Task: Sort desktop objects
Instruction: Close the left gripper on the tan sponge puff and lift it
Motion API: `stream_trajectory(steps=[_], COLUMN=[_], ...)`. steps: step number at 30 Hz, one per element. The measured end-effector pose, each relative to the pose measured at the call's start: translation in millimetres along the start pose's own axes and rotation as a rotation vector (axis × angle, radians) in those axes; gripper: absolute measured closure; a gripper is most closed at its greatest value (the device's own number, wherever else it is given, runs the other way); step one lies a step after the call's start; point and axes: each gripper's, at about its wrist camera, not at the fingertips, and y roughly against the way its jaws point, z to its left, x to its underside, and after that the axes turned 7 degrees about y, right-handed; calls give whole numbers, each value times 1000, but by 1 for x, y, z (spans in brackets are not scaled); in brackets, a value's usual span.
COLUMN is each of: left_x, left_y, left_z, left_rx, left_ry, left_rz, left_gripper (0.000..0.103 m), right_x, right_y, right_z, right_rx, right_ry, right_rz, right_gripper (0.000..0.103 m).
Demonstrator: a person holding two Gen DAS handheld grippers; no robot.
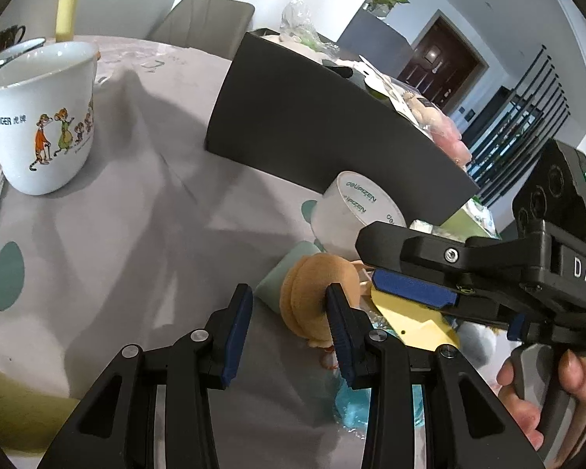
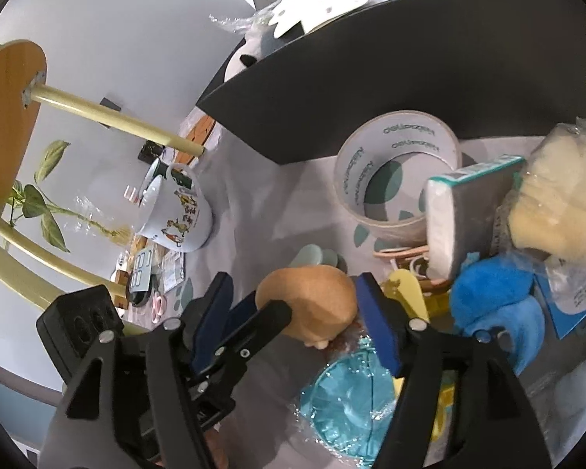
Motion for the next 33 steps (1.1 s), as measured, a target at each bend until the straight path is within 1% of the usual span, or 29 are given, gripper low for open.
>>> stream_trajectory(steps=[1,2,4,9,14,17,22,27,30,33], left_x=[0,0,0,1,2,3,3,4,6,7], left_y=[0,0,0,0,0,3,12,8,5,1], left_z=[1,2,3,4,3,4,0,-8,-12,-13], left_rx=[-4,-5,-11,-14,-10,1,55,62,52,34], left_ry=[-1,-1,-4,-12,-17,-20,-27,-56,-71,-81], left_rz=[-2,-2,-5,-8,-11,-22,-47,-26,-12,1], left_gripper=[65,65,65,65,65,65,65,65,65,65], right_x=[-1,-1,-3,-2,0,-3,-5,-6,-6,-6], right_y=[-1,-3,-6,-8,-14,-19,-25,-28,-32,-35], right_z=[1,1,2,9,15,18,19,21,25,26], right_rx=[12,28,59,53,83,105,123,109,136,142], right_ry=[6,12,22,34,61,83,108,111,141,146], right_rz=[5,11,20,39,54,77,106,124,142,149], right_gripper=[33,31,31,29,29,29,29,29,29,29])
